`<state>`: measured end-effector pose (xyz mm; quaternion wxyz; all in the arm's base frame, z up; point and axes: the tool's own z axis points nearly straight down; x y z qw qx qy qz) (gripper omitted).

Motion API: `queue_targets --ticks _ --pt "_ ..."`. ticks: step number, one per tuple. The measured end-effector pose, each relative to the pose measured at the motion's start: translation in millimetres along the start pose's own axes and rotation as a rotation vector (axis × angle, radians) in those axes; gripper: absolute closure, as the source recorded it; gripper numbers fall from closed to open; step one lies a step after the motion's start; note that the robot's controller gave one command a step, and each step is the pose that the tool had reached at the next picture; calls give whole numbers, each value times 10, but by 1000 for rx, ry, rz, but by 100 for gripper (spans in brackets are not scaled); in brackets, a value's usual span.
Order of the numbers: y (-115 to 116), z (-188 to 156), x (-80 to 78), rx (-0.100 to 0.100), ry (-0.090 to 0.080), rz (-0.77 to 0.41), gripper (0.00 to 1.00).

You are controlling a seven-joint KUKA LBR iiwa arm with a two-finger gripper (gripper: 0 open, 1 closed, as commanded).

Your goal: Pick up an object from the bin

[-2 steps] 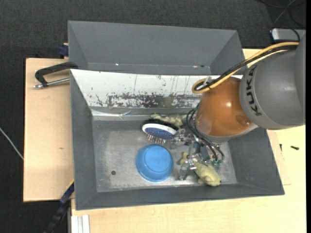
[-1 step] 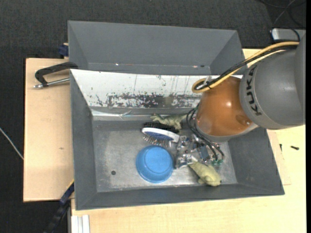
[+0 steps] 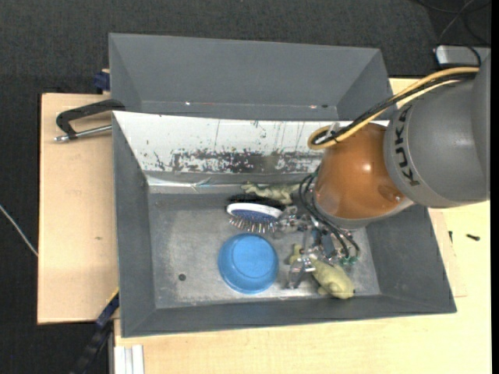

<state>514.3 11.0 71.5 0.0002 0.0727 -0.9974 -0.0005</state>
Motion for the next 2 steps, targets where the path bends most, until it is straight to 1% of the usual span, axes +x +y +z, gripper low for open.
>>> queue_targets --ticks 1,2 --pt "2 -8 0 -1 2 0 100" --pt "0 -1 -4 0 -2 1 0"
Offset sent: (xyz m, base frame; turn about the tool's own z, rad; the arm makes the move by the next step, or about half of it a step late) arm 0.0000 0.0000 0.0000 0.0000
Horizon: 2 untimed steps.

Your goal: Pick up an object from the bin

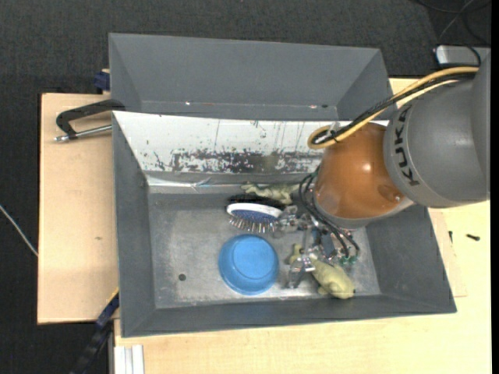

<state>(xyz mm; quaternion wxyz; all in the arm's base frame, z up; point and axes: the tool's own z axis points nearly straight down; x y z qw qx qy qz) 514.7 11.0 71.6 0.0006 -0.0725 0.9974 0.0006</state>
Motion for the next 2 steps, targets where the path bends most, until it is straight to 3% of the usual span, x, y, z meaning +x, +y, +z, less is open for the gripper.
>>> queue_targets --ticks 1,2 --pt "-654 -40 80 3 -3 -125 0" --pt "-622 -43 70 1 -4 -127 100"
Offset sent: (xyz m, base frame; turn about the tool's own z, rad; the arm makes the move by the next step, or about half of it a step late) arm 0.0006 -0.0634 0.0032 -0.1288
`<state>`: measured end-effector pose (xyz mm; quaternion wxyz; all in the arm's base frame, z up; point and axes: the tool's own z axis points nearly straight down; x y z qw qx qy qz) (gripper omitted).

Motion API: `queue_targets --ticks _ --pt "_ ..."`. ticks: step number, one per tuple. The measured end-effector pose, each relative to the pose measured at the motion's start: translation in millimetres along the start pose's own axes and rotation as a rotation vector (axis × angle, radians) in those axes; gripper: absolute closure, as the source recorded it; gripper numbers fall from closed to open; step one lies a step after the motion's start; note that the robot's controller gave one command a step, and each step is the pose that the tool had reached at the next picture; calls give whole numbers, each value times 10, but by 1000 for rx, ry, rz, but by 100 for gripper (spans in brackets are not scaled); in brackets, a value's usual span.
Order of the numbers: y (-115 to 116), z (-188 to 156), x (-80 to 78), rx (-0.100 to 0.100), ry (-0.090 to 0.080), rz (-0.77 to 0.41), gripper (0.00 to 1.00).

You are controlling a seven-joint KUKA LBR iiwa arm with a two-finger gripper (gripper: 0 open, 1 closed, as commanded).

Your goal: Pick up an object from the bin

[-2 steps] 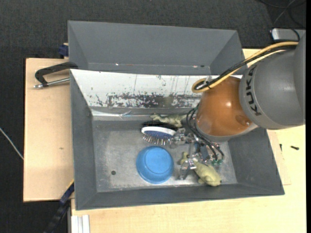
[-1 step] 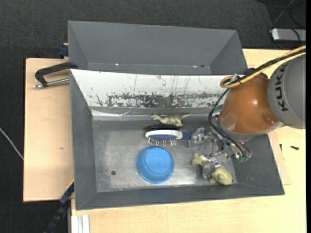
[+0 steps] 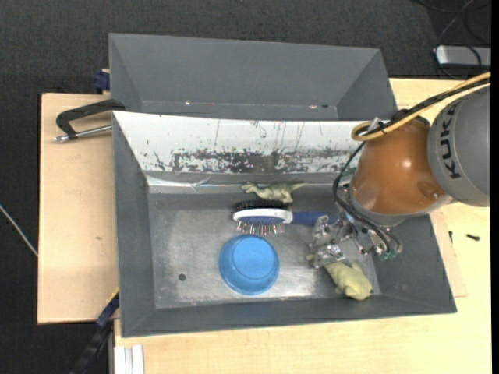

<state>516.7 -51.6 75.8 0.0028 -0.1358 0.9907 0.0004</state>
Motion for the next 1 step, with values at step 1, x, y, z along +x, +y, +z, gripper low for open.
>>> queue_targets --ticks 1 --pt "-127 -1479 -80 5 -8 19 100"
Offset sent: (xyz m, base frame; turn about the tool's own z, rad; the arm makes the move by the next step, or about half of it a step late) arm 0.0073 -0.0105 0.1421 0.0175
